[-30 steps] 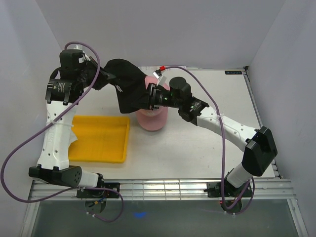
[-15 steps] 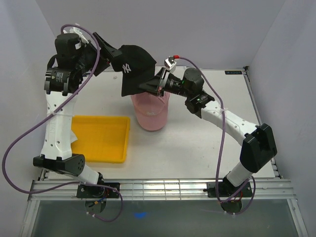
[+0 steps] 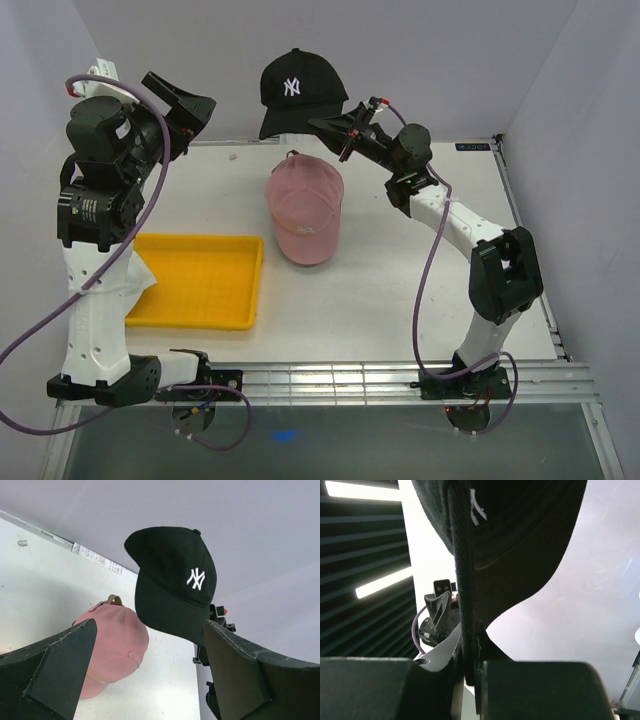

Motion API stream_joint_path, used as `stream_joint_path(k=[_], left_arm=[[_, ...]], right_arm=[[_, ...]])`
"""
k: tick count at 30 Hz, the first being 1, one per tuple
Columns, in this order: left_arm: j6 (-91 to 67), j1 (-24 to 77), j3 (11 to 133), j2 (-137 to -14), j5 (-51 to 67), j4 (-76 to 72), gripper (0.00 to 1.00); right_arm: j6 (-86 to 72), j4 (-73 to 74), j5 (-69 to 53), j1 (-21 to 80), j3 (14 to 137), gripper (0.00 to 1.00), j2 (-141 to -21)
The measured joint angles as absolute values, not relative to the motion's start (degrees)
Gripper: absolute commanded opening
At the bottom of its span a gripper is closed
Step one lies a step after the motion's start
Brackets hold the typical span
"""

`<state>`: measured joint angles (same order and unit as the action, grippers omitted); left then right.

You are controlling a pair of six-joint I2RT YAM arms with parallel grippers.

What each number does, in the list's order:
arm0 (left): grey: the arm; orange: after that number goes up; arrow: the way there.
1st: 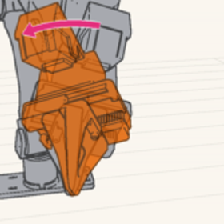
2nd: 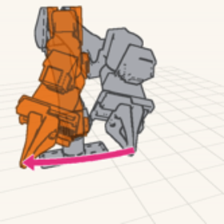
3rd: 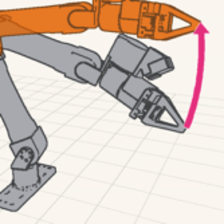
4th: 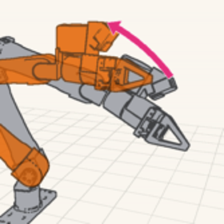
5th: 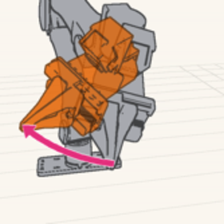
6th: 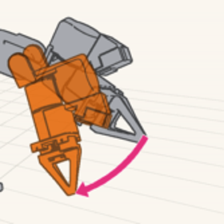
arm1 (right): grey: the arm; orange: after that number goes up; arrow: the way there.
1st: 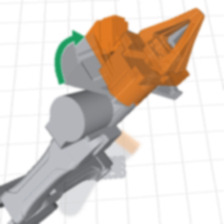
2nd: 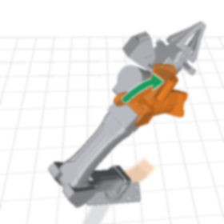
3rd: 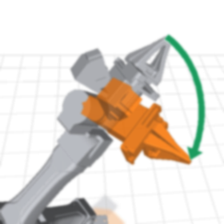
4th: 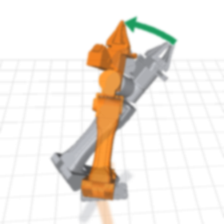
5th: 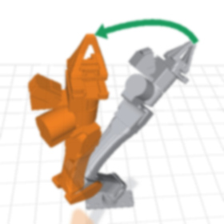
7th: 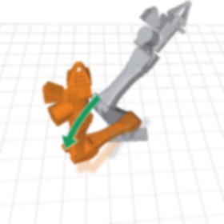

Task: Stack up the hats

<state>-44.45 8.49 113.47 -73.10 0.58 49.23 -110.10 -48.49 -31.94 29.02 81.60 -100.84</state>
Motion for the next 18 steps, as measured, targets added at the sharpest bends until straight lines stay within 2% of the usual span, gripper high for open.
stream_joint_path(k=[7, 18], left_arm=[[-44.6, 8.5, 104.4, -72.5, 1.9, 47.7, 0.98], [-44.4, 8.5, 98.4, -70.0, 3.5, 46.5, 0.97]], right_arm=[[-113.3, -57.8, -35.7, 29.0, 74.8, 0.08, -103.0], [-114.3, -69.8, -39.9, 29.0, 61.8, 0.08, -103.6]])
